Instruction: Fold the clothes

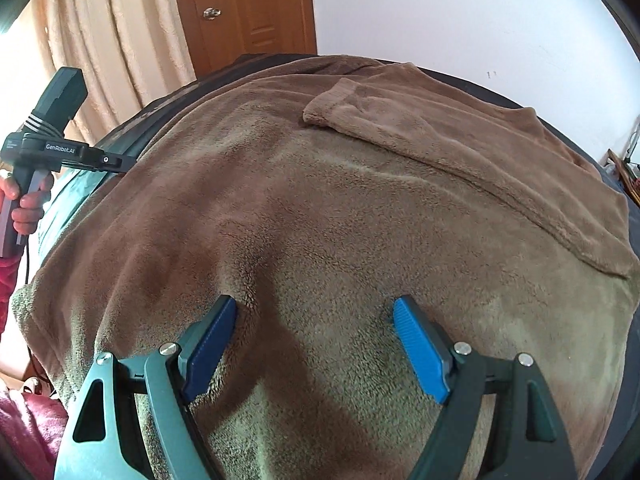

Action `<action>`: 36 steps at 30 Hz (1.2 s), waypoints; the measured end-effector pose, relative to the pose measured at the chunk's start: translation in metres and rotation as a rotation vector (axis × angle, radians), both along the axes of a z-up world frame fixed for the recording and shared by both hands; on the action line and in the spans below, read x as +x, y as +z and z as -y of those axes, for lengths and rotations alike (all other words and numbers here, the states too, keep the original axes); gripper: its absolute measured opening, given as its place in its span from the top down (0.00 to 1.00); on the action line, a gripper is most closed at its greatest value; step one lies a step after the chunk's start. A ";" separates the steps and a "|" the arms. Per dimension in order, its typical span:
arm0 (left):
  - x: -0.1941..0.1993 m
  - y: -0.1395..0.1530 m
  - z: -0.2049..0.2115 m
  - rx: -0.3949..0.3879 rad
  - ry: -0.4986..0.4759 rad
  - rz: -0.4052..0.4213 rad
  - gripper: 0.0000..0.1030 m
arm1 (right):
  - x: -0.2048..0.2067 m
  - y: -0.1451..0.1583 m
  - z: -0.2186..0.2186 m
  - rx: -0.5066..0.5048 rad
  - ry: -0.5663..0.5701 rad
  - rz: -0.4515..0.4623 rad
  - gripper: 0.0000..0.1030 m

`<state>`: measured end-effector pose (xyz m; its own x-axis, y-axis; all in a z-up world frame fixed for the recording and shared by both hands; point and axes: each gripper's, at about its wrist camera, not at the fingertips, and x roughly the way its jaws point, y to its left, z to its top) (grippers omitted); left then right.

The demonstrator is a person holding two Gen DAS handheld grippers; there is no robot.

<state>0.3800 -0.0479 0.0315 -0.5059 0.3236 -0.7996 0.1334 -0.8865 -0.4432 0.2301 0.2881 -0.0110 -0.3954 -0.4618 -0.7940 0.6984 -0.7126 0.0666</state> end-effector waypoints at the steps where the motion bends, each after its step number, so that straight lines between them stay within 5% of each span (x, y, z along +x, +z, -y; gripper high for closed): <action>1: 0.003 0.001 0.003 -0.005 0.010 -0.002 0.83 | 0.000 0.000 -0.001 -0.003 -0.001 0.001 0.19; 14: 0.035 -0.008 0.009 -0.022 0.029 0.035 0.82 | -0.001 -0.001 -0.005 -0.044 -0.005 0.016 0.17; 16: 0.037 -0.007 0.006 -0.014 0.022 0.026 0.72 | -0.001 -0.001 -0.007 -0.052 -0.007 0.020 0.17; 18: 0.040 -0.005 0.004 0.011 0.013 0.008 0.41 | -0.002 -0.002 -0.007 -0.057 -0.007 0.022 0.17; 19: 0.040 -0.005 0.003 0.008 0.015 0.007 0.37 | -0.002 -0.001 -0.008 -0.059 -0.006 0.023 0.17; 26: 0.047 -0.003 -0.005 -0.063 0.002 -0.005 0.37 | -0.002 -0.002 -0.009 -0.072 -0.006 0.028 0.17; 28: 0.050 -0.003 -0.006 -0.089 -0.002 -0.008 0.40 | -0.002 -0.002 -0.010 -0.077 -0.007 0.031 0.17; 30: 0.053 -0.004 -0.008 -0.136 0.004 -0.005 0.63 | -0.002 -0.002 -0.010 -0.081 -0.008 0.032 0.17; 36: 0.057 -0.006 -0.008 -0.155 0.027 0.012 0.89 | -0.002 -0.002 -0.010 -0.089 -0.015 0.036 0.17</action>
<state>0.4366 -0.0397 0.0252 -0.5026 0.1826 -0.8450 0.1623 -0.9401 -0.2997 0.2281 0.2980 -0.0131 -0.3747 -0.5254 -0.7639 0.6840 -0.7129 0.1548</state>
